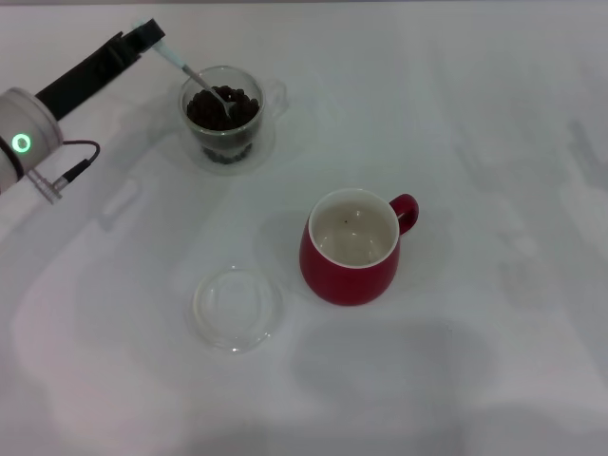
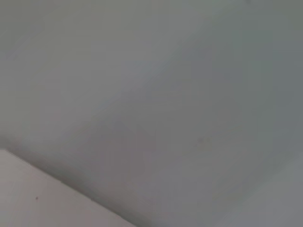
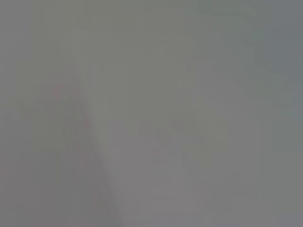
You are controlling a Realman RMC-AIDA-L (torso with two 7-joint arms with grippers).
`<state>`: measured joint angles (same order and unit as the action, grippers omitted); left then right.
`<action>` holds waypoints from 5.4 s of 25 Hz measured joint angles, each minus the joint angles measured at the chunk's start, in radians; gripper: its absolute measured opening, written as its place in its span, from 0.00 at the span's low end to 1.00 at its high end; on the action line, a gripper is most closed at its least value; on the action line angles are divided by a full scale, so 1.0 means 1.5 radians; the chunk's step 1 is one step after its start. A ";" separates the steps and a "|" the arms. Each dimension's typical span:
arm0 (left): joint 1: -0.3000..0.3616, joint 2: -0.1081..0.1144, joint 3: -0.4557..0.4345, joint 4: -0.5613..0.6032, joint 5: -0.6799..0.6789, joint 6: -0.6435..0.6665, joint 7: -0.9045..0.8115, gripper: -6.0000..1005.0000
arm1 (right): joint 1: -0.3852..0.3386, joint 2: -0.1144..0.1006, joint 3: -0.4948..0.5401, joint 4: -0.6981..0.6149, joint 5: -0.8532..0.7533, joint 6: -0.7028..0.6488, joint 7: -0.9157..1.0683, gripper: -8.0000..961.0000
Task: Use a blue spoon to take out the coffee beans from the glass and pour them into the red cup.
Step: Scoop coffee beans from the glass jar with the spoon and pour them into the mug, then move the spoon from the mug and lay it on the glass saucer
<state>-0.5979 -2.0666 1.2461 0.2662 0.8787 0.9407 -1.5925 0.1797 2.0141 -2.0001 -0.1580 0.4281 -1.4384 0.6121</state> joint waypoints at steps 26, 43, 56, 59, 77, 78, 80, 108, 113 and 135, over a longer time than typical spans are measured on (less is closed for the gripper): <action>0.100 -0.003 -0.019 0.001 -0.092 0.117 -0.112 0.13 | 0.010 0.001 -0.005 -0.015 0.002 -0.003 0.000 0.77; 0.112 -0.006 0.059 -0.003 -0.109 0.234 -0.144 0.13 | 0.011 0.002 -0.008 -0.024 0.002 -0.001 0.000 0.77; 0.077 0.006 0.116 0.027 -0.016 0.307 -0.101 0.13 | 0.011 0.002 -0.008 -0.038 0.002 -0.003 0.000 0.77; 0.068 0.009 0.115 0.042 0.025 0.304 -0.061 0.13 | 0.011 0.002 -0.012 -0.043 0.002 -0.003 0.000 0.77; 0.049 -0.006 0.113 0.118 0.055 0.322 0.173 0.13 | 0.003 0.002 -0.016 -0.041 0.002 -0.018 0.027 0.77; 0.059 -0.006 0.113 0.119 0.036 0.331 0.170 0.13 | 0.003 0.002 -0.016 -0.041 0.002 -0.018 0.027 0.77; 0.093 -0.005 0.111 0.116 -0.031 0.359 0.152 0.13 | 0.004 0.002 -0.016 -0.041 0.002 -0.018 0.027 0.77; 0.266 0.036 0.116 -0.076 -0.082 0.343 0.036 0.13 | 0.038 0.000 -0.015 -0.036 0.002 0.019 0.027 0.77; 0.255 0.032 0.116 -0.077 -0.054 0.314 0.037 0.13 | 0.037 0.000 -0.016 -0.036 0.002 0.019 0.027 0.77; 0.210 0.005 0.116 -0.085 0.011 0.261 0.037 0.13 | 0.036 0.000 -0.013 -0.034 0.007 0.020 0.027 0.77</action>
<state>-0.2832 -2.0595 1.4204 0.1394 0.8954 1.3320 -1.5370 0.2334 2.0141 -2.0190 -0.2092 0.4391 -1.4081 0.6519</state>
